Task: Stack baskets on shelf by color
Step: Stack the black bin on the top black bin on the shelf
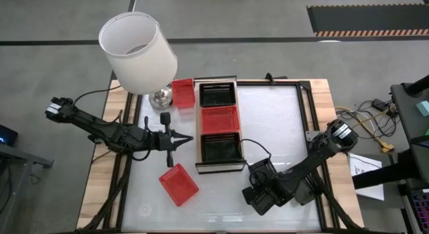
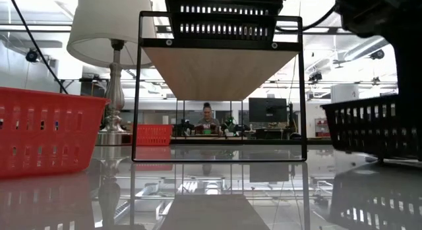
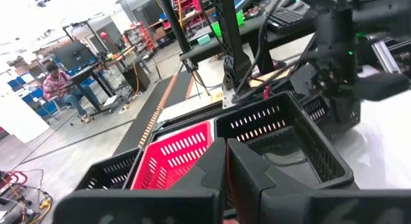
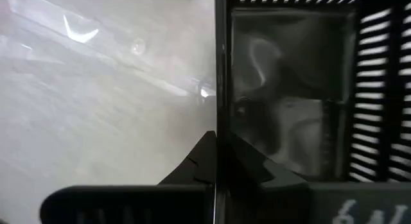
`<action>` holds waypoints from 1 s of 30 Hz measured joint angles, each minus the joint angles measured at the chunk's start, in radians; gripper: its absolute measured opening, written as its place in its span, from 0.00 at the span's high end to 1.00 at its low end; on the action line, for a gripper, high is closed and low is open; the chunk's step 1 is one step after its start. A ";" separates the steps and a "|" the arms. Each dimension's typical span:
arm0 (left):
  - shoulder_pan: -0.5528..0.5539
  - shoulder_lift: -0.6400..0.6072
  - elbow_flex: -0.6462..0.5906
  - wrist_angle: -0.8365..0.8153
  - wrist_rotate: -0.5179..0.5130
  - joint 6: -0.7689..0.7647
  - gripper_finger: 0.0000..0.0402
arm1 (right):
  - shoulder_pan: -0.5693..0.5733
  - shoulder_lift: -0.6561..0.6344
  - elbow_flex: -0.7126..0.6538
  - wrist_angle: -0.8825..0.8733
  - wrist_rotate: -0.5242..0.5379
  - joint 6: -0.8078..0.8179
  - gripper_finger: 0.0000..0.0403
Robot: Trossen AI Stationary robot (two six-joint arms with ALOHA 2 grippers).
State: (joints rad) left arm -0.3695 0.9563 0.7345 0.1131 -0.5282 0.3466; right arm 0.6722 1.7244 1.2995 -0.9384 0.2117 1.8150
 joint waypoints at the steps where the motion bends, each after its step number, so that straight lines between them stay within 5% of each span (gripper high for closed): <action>1: 0.000 0.000 0.000 0.000 0.000 0.000 1.00 | 0.000 -0.009 0.000 -0.022 -0.001 -0.004 0.97; 12: 0.000 -0.002 0.000 0.013 0.000 0.034 1.00 | -0.035 -0.211 0.000 -0.317 0.047 -0.189 0.97; 16: 0.001 -0.002 0.000 0.018 0.000 0.035 1.00 | -0.083 -0.292 0.000 -0.339 0.148 -0.373 0.97; 30: 0.001 -0.004 -0.004 0.036 0.000 0.060 1.00 | -0.466 -0.495 0.110 -0.375 0.242 -1.092 0.97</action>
State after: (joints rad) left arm -0.3687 0.9527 0.7303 0.1493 -0.5278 0.4065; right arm 0.2064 1.2298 1.4090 -1.3136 0.4537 0.7234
